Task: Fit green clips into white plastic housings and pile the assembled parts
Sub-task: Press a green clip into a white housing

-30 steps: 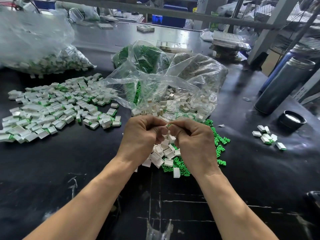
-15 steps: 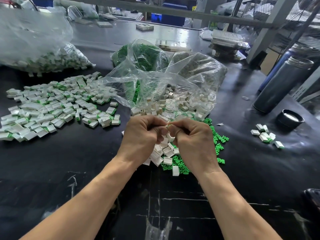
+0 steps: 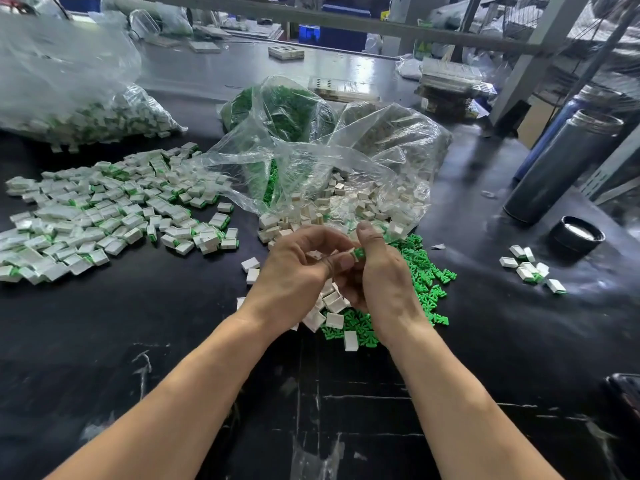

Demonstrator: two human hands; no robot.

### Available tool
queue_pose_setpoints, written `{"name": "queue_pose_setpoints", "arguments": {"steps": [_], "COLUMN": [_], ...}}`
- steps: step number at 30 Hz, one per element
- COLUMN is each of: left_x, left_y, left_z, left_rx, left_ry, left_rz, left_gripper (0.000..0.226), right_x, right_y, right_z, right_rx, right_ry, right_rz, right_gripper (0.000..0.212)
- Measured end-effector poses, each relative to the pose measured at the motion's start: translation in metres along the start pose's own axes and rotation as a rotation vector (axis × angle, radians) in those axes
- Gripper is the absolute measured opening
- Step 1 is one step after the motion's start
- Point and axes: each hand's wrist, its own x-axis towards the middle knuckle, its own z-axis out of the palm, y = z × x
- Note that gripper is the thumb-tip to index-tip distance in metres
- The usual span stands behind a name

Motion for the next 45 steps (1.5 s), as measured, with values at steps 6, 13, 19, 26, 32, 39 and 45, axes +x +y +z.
{"name": "queue_pose_setpoints", "arguments": {"steps": [6,13,19,26,32,39,45], "left_x": [-0.003,-0.003,-0.002,-0.001,-0.001,-0.001,-0.002], "left_y": [-0.001,-0.001,-0.004,-0.005,-0.005,-0.003,-0.004], "left_z": [0.005,0.004,0.003,0.004,0.003,0.001,0.004], "left_rx": [-0.138,-0.161,-0.204,-0.248,-0.216,-0.176,-0.084], "left_ry": [-0.054,-0.062,-0.07,-0.073,-0.048,-0.058,-0.039], "left_rz": [0.022,0.008,0.004,0.027,0.035,0.057,0.044], "left_gripper": [0.008,0.006,0.004,0.005,0.007,0.006,0.009], "right_x": [0.006,0.009,0.011,0.012,0.013,0.011,0.013], "right_y": [0.005,0.008,0.009,0.008,0.011,0.015,0.016], "right_z": [0.001,-0.001,0.008,0.013,0.014,0.013,0.01], "right_rx": [-0.046,-0.013,-0.066,-0.166,-0.168,-0.014,-0.104], "right_ry": [0.017,-0.009,0.106,0.211,0.249,0.149,0.153], "right_rz": [-0.105,-0.129,-0.123,-0.246,-0.271,-0.235,-0.223], "right_gripper": [0.058,0.055,0.051,0.058,0.055,0.065,0.062]}}
